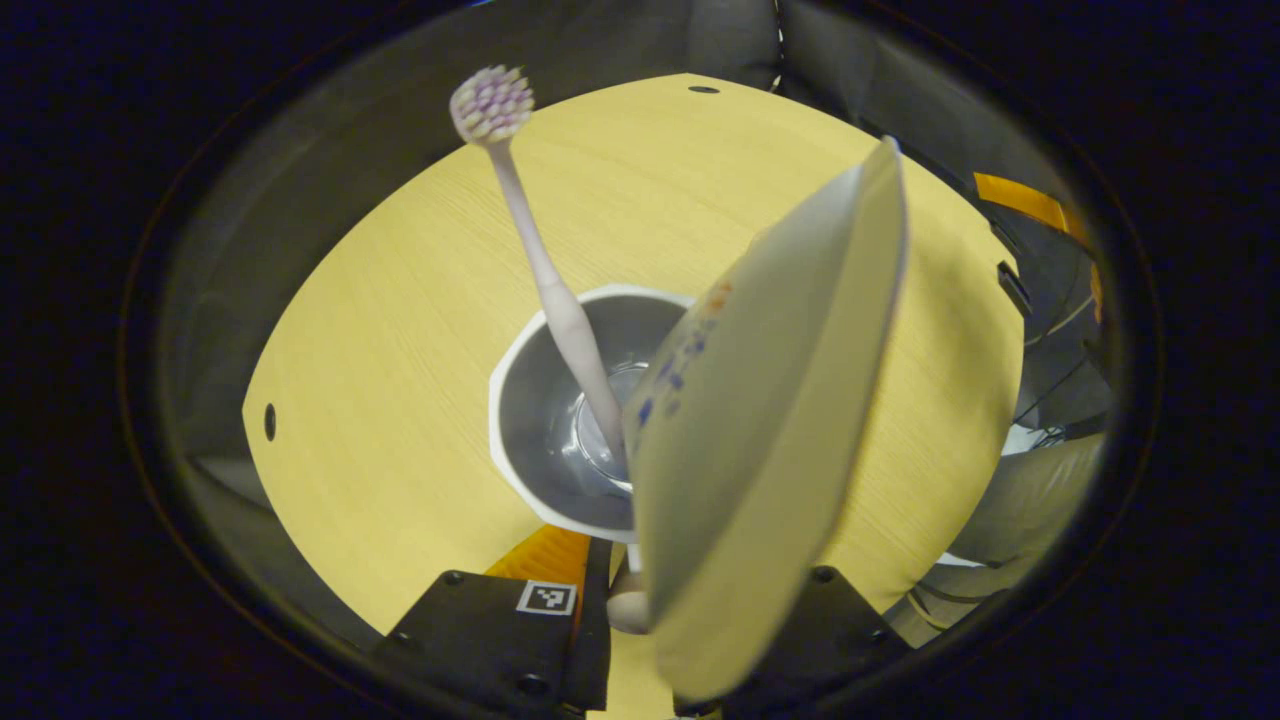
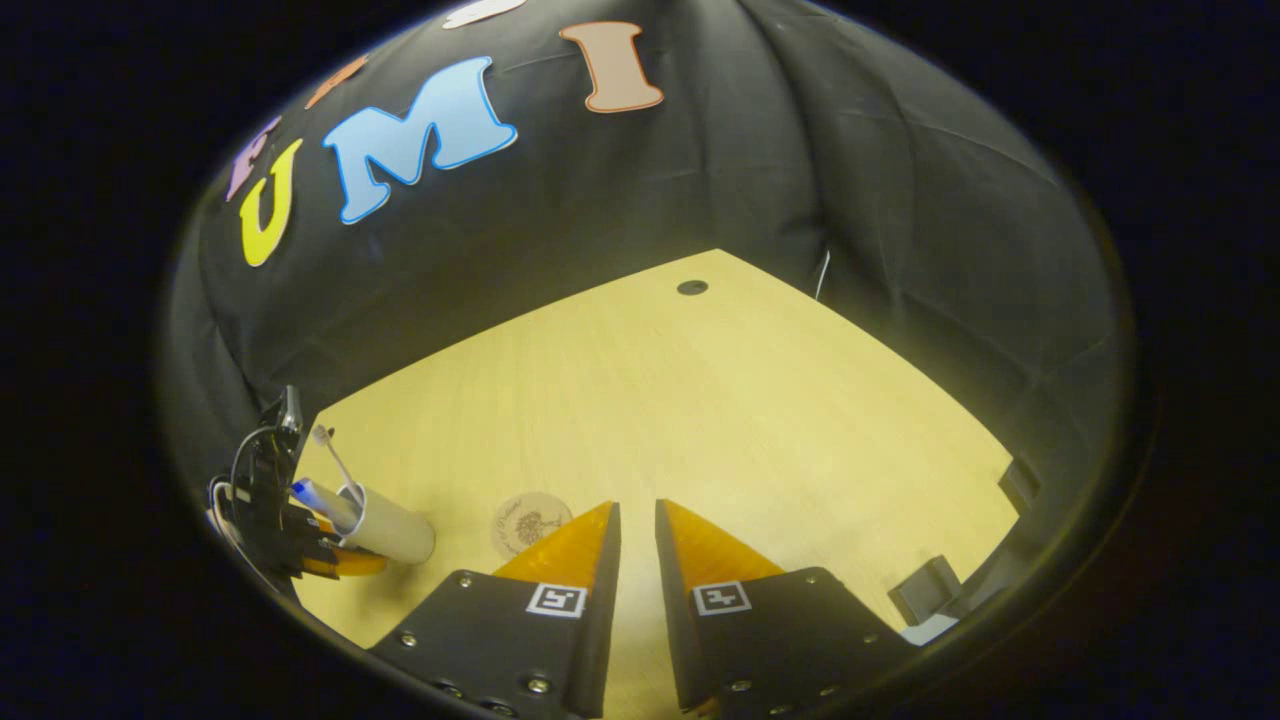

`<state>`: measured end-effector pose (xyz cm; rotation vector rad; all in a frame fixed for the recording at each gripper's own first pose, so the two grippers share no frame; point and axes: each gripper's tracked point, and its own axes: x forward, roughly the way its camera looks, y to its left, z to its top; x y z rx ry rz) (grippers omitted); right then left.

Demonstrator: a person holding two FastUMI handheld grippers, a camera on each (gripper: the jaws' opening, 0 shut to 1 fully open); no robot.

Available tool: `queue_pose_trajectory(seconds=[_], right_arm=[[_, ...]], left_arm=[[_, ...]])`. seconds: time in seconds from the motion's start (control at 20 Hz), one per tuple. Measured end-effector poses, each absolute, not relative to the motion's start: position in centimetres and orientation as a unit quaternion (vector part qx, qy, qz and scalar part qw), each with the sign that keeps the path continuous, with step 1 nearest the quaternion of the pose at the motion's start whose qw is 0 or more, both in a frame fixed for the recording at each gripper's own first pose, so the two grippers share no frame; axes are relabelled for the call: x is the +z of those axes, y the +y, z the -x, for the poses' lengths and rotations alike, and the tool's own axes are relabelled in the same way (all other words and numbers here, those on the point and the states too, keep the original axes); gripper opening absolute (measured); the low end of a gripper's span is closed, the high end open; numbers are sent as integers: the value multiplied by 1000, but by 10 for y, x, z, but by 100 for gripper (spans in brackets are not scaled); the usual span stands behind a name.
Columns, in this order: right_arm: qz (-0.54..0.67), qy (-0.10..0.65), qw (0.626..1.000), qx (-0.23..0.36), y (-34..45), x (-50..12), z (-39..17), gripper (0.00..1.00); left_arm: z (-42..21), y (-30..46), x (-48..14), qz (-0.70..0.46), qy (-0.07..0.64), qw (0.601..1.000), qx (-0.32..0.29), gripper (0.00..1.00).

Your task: Put the toothbrush and toothpaste on the desktop into the cup, then pick up the cup and place it on the coaster on the desktop.

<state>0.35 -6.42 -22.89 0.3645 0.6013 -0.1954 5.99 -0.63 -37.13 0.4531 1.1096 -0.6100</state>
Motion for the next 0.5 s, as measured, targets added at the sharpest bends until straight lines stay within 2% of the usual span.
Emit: queue_pose_trajectory(seconds=[0.5], right_arm=[[-200,287,929,-124,-89,-227,11,25]], left_arm=[[-75,-65,-345,-241,485,774,-327,31]])
